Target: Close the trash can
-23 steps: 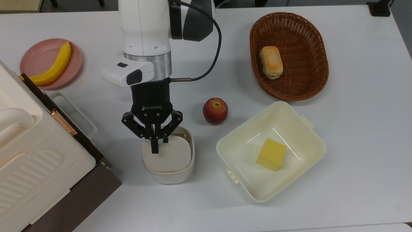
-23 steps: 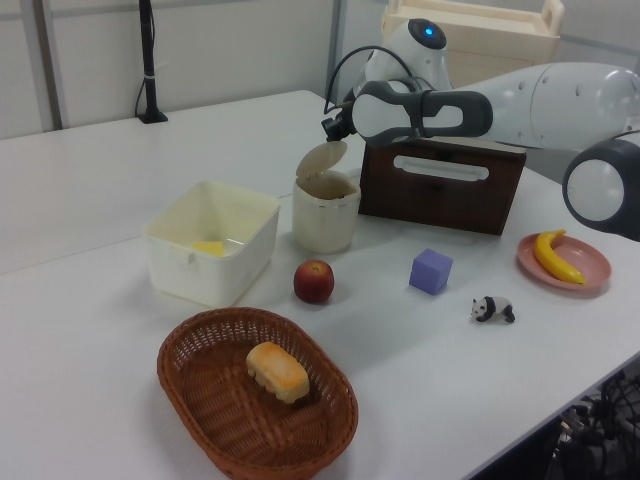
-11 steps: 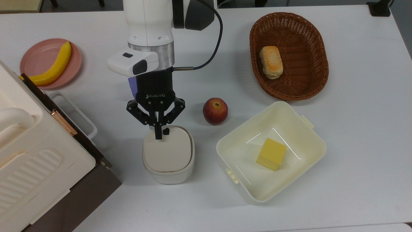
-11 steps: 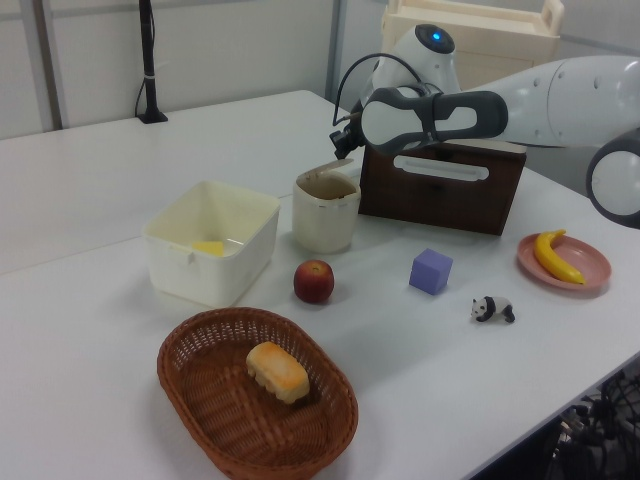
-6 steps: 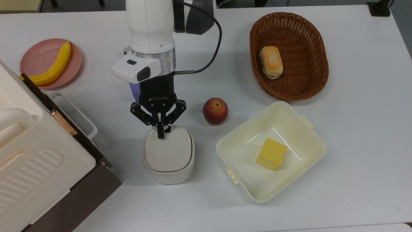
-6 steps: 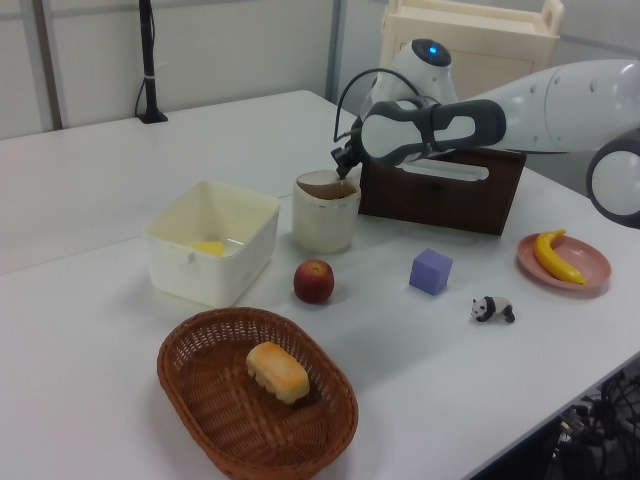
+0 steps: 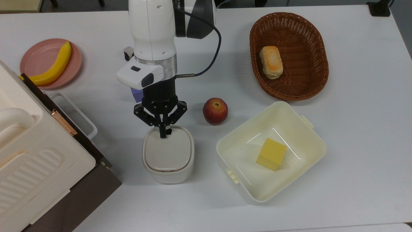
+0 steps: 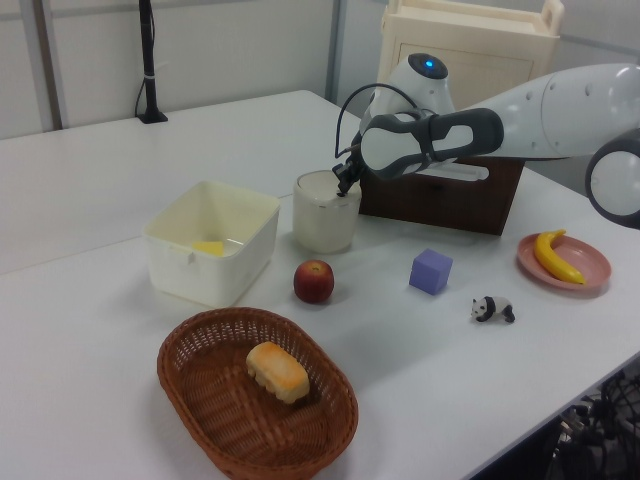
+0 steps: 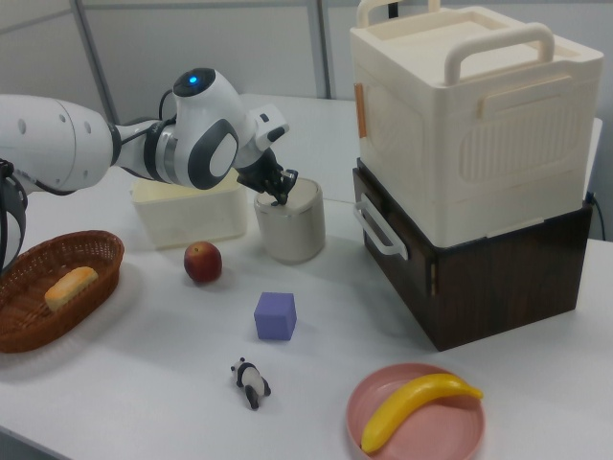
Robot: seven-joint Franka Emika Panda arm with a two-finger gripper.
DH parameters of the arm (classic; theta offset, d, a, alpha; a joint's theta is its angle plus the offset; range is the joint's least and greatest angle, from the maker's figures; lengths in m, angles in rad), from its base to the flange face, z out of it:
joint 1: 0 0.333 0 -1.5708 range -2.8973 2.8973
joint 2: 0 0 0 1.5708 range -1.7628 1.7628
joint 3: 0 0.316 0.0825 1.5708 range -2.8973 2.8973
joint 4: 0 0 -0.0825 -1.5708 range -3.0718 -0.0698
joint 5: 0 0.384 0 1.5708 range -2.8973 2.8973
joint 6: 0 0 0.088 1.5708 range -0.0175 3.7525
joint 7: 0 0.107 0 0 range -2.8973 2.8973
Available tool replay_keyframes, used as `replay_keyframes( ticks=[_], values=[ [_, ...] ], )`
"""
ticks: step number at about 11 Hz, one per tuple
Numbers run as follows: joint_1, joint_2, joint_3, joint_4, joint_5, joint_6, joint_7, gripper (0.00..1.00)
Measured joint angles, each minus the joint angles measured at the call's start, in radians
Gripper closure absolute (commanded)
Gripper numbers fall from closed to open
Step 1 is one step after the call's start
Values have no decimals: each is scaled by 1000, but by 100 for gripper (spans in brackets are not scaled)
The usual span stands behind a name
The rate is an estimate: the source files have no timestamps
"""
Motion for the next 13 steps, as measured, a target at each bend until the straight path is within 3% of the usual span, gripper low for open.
replay_keyframes(
  ticks=[5,6,8,9,10,13],
  values=[
    [1,-2,0,4,-31,0,-2,100],
    [-6,-15,0,6,-31,-5,-2,96],
    [-26,-114,-1,26,-10,-142,-2,73],
    [-29,-198,-1,34,23,-278,-2,31],
    [-29,-279,0,34,42,-435,-2,0],
    [-9,-430,13,30,55,-837,-1,0]
  ],
)
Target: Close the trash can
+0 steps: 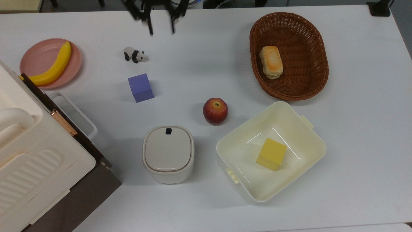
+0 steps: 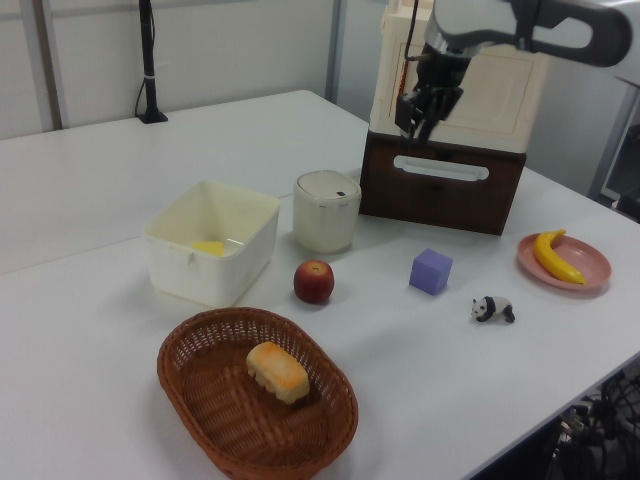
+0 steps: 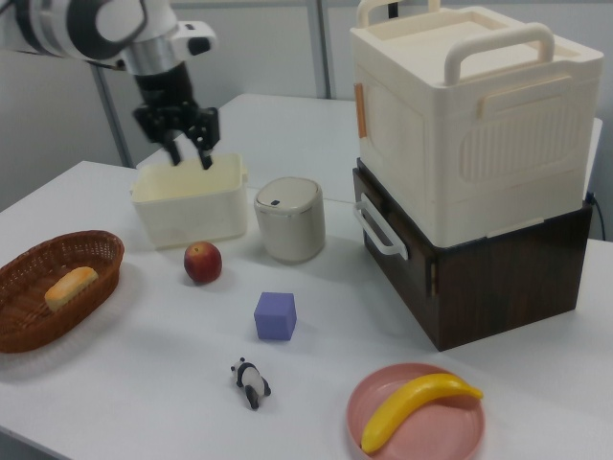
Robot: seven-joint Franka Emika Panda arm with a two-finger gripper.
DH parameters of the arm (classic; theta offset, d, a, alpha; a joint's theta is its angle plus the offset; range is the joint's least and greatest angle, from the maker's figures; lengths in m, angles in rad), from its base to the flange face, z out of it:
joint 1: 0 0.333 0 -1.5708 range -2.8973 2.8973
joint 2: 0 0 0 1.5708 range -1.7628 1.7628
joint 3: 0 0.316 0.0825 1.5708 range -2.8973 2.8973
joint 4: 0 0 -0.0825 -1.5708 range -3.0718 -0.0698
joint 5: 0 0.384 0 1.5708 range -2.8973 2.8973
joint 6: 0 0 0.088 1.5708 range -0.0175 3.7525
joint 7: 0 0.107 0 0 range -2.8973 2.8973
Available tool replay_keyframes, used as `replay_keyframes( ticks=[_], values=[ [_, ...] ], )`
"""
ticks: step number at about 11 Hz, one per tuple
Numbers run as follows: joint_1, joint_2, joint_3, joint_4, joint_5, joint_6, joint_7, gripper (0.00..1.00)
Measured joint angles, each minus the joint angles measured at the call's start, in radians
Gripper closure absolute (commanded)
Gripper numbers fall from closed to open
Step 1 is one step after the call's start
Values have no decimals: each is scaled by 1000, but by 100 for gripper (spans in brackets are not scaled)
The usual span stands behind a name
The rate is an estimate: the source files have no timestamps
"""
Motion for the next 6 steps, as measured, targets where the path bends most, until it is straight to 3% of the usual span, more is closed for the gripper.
replay_keyframes(
  ticks=[2,4,6],
  values=[
    [28,-14,6,-3,1,-110,48,0],
    [47,-14,1,-9,1,-117,173,0],
    [63,-13,-31,-14,1,-117,184,0]
  ],
)
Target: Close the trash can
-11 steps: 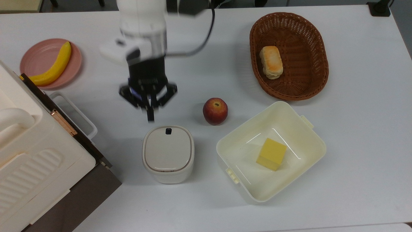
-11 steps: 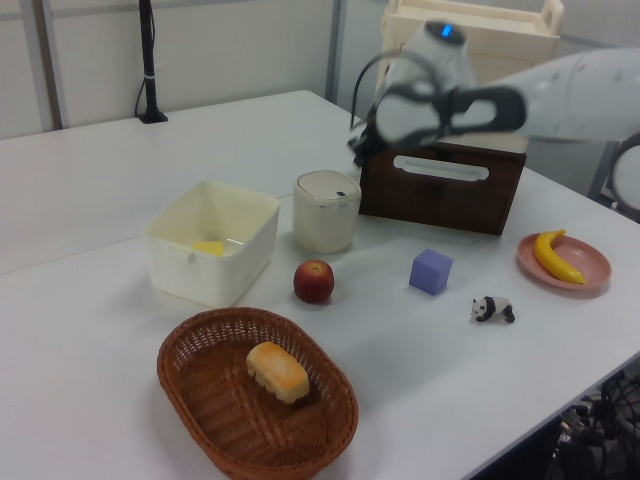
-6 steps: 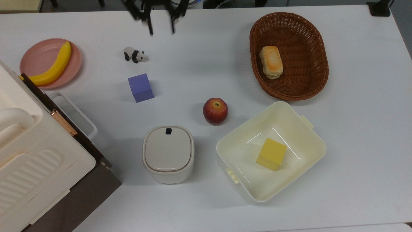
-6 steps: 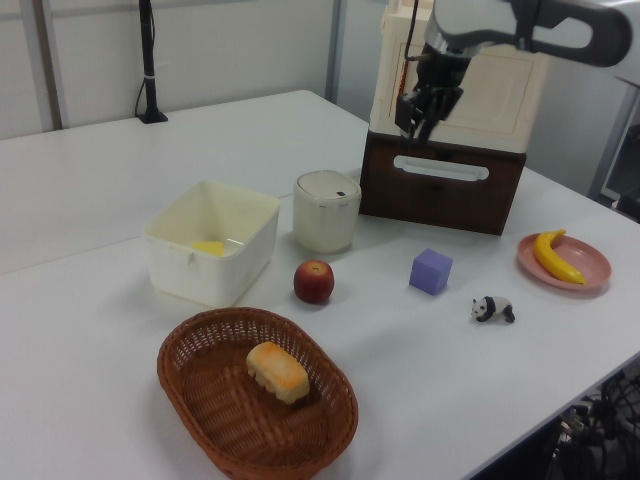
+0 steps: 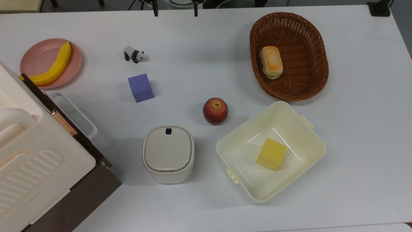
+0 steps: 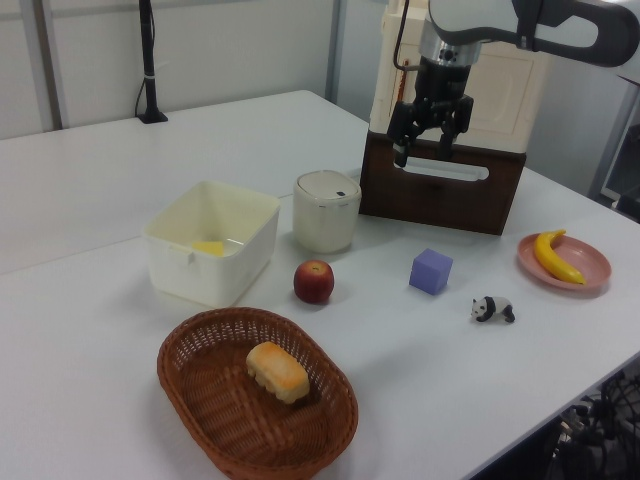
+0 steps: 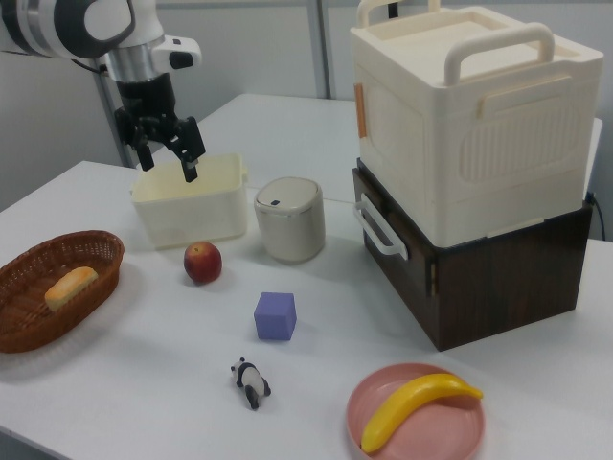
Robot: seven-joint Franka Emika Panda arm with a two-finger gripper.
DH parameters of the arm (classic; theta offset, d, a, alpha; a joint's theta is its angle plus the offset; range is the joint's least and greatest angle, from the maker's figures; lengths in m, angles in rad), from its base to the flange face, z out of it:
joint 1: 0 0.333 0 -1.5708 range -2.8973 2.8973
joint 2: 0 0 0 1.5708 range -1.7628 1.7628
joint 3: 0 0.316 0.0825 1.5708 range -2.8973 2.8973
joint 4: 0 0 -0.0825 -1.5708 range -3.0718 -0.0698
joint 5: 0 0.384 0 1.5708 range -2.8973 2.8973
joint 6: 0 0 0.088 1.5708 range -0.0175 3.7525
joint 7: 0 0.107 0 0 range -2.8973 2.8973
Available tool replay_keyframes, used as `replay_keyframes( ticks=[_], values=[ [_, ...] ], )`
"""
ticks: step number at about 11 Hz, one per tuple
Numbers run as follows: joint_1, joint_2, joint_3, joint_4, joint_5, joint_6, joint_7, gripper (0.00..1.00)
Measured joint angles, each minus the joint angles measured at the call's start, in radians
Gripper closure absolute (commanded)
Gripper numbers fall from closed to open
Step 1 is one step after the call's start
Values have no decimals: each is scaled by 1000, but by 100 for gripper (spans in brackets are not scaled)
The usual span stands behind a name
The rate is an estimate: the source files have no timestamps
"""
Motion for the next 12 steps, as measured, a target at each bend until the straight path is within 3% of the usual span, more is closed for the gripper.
replay_keyframes(
  ticks=[3,12],
  values=[
    [48,0,-98,0,17,-1,-80,0],
    [58,-3,-110,2,19,-62,-98,0]
  ],
)
